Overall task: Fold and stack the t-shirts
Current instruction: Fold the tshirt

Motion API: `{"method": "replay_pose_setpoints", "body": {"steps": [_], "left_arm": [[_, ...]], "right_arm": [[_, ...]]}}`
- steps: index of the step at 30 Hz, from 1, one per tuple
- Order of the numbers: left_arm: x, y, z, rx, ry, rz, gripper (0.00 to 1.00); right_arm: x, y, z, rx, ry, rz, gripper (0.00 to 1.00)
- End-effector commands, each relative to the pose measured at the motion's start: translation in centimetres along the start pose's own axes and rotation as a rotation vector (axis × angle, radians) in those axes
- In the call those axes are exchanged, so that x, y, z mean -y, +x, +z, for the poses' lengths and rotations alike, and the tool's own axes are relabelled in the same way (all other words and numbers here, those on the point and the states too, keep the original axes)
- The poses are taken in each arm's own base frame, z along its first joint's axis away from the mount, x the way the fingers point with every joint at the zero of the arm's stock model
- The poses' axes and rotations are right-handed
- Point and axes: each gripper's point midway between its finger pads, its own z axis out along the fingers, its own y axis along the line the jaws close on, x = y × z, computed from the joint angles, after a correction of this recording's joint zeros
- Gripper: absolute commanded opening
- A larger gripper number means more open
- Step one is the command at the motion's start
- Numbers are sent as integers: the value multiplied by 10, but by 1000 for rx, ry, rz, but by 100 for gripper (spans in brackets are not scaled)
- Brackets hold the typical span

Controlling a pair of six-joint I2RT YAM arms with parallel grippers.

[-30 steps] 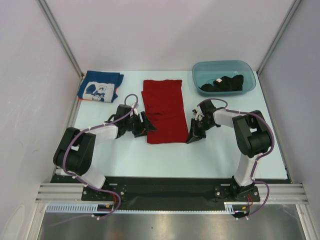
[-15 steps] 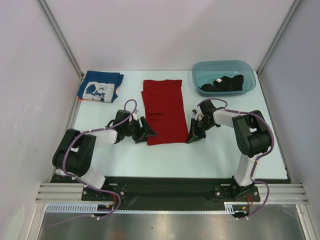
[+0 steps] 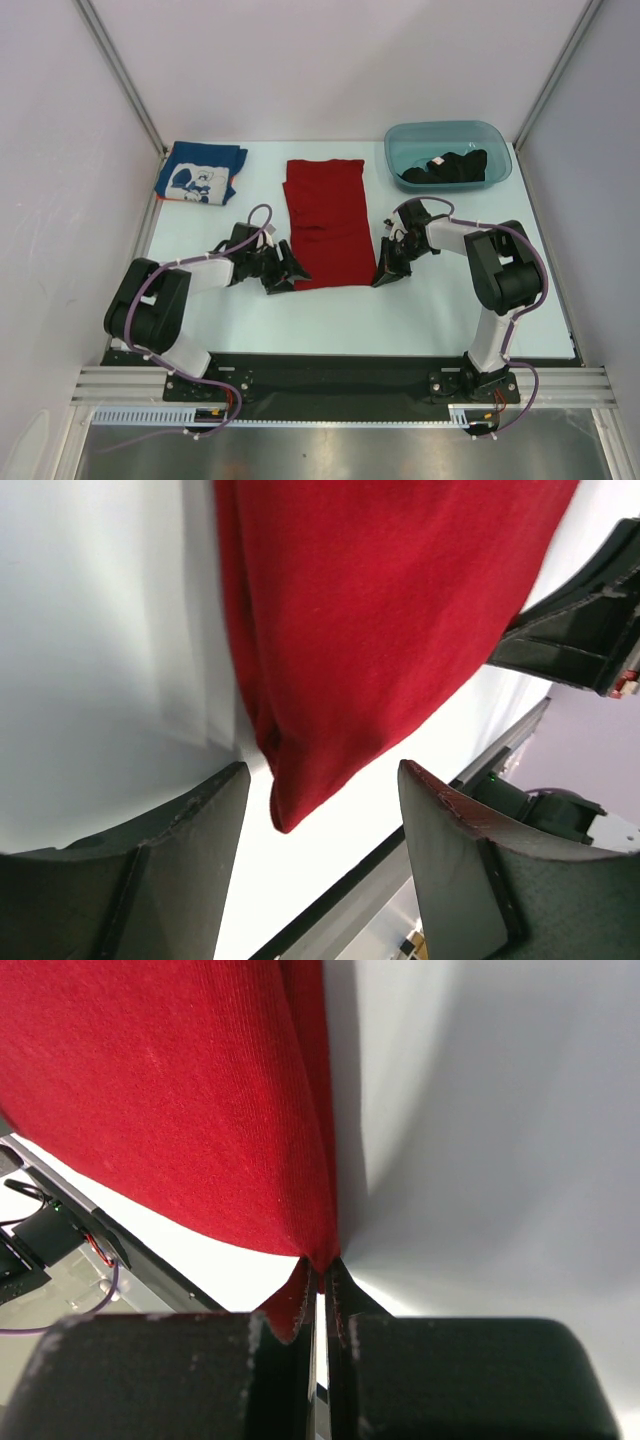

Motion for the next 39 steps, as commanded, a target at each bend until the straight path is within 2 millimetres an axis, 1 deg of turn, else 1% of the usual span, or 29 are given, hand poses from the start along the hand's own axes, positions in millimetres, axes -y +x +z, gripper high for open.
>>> {"method": "replay_pose_setpoints", "body": {"steps": [1,4,7,10,11,12,13,14,15,17,20,21,25,29,32,33,34,36,37,38,39], "left_arm": [[-42,5,-8,8,-195,5,69],[-34,-1,-12,42,-179,27,69],[-38,4,-11,26,-190,3,67],[-47,12,-11,12,-207,-22,65],[-48,14,-11,8,-211,-25,65],[-48,15,-11,5,-207,-30,65],[-50,17,-10,-1,-210,-34,65],[-52,18,-9,-6,-214,-37,65],[-54,18,-8,-8,-222,-41,65],[-55,19,-7,-14,-226,-49,65],[-56,22,-2,-25,-208,-78,64],[-57,24,-2,-30,-210,-83,64],[-60,23,1,-35,-224,-96,60],[-62,21,4,-40,-235,-98,56],[-65,20,6,-36,-246,-104,50],[-66,20,7,-37,-249,-105,49],[-66,19,7,-37,-251,-106,44],[-68,19,8,-40,-258,-105,42],[-69,19,9,-39,-261,-104,37],[-69,17,9,-37,-265,-100,34],[-71,16,10,-34,-272,-96,31]], "right_arm": [[2,1,3,4,25,-13,0],[3,-2,3,14,23,-8,0],[2,-4,3,21,19,-4,0],[2,-4,1,27,12,-1,1],[3,-4,0,29,9,1,5],[2,-4,-2,35,6,1,19],[4,-3,-2,41,4,10,24],[3,-6,-7,60,-2,15,28],[4,-6,-8,66,-7,23,34],[5,-8,-11,77,-40,49,38],[5,-8,-11,70,-63,60,43],[5,-7,-10,69,-59,64,46],[6,-10,-10,81,-82,88,53],[11,-7,0,59,-90,105,51],[16,-1,7,43,-95,122,42],[17,-1,8,45,-93,125,34],[18,1,10,44,-96,123,31],[20,1,11,45,-98,125,25],[20,-1,12,53,-100,118,22],[21,-3,13,56,-98,114,15],[21,-6,14,61,-96,110,10]]}}
